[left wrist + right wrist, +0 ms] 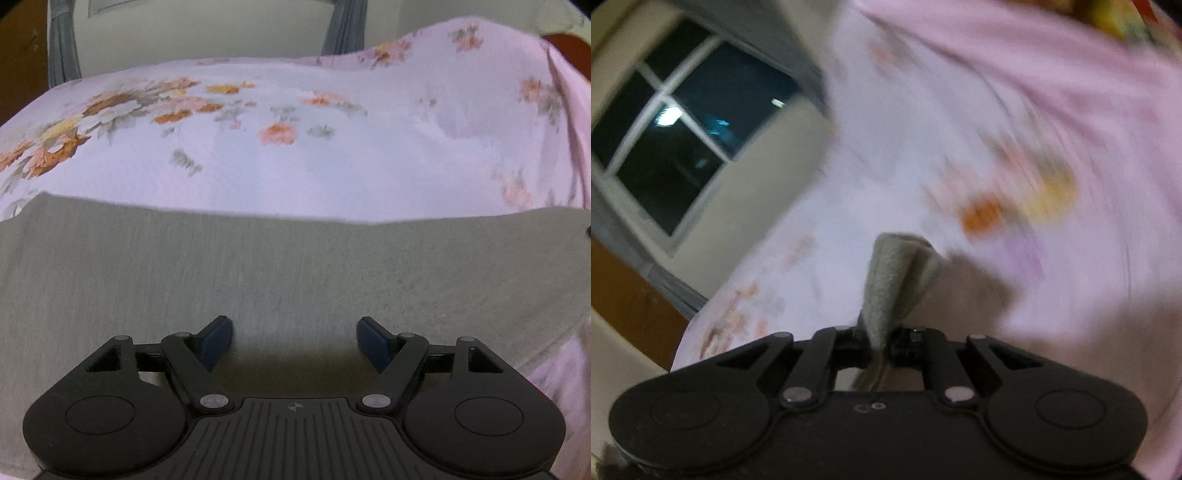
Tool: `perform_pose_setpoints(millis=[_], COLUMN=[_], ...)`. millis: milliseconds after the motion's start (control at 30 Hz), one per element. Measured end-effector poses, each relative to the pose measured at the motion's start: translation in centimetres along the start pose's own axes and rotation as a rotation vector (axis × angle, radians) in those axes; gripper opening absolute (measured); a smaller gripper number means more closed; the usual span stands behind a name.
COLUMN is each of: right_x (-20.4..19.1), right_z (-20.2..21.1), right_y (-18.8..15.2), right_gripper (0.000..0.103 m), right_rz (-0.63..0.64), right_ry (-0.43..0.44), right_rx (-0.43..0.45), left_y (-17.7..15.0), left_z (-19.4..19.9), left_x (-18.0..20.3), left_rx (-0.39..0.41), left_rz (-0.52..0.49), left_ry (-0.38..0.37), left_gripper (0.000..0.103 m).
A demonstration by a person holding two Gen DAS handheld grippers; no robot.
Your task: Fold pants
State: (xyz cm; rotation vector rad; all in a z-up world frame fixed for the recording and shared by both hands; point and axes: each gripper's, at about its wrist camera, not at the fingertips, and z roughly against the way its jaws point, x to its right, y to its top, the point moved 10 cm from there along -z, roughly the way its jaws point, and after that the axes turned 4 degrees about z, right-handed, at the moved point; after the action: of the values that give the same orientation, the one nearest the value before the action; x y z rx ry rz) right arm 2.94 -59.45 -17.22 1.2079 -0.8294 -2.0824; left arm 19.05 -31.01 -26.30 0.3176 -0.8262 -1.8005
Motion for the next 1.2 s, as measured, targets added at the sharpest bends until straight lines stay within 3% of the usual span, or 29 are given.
perform_pose_setpoints(millis=[67, 200, 267, 300, 400, 567, 700, 800, 900, 1200], right_x=[0.4, 6.2, 6.5, 6.5, 6.0, 6.4, 6.1, 5.7, 4.1, -7.1], right_z=[0.1, -3.3, -3.0, -2.7, -2.2, -3.1, -2.9, -3.2, -2.6, -2.1], right_y=[-0.4, -5.9, -6.6, -6.5, -6.1, -6.8, -6.6, -6.5, -5.3, -3.3], right_gripper=[0.009, 0.01, 0.018, 0.023, 0.026, 0.018, 0.013, 0.012, 0.011, 0.012], right_rz=[0.069, -0.066, -0.101, -0.124, -0.159, -0.131, -0.136, -0.069, -0.059, 0.135], right_ry=[-0.057, -0.189, -0.177, -0.168, -0.126, -0.148, -0.153, -0.197, -0.173, -0.01], right_rx=[0.0, -0.2, -0.171, -0.168, -0.167, -0.201, -0.188, -0.204, -0.165, -0.116], left_y=[0.6, -1.2, -1.7, -1.6, -1.1, -2.1, -2.2, -2.1, -1.8, -0.6], left_z=[0.6, -0.9, -0.8, -0.6, -0.1, -1.2, -1.3, -1.1, -0.7, 2.1], left_x=[0.1, -0.8, -0.4, -0.4, 0.3, 1.8, 2.0, 2.2, 2.0, -1.9], left_rx=[0.022, -0.039, -0.031, -0.034, -0.036, -0.059, -0.06, -0.066, -0.069, -0.032], left_rz=[0.009, -0.025, -0.086, -0.076, -0.017, -0.105, -0.108, -0.109, -0.09, -0.01], left_ry=[-0.008, 0.036, 0.049, 0.046, 0.008, 0.048, 0.058, 0.064, 0.056, 0.049], left_gripper=[0.075, 0.075, 0.075, 0.075, 0.075, 0.076, 0.077, 0.077, 0.077, 0.077])
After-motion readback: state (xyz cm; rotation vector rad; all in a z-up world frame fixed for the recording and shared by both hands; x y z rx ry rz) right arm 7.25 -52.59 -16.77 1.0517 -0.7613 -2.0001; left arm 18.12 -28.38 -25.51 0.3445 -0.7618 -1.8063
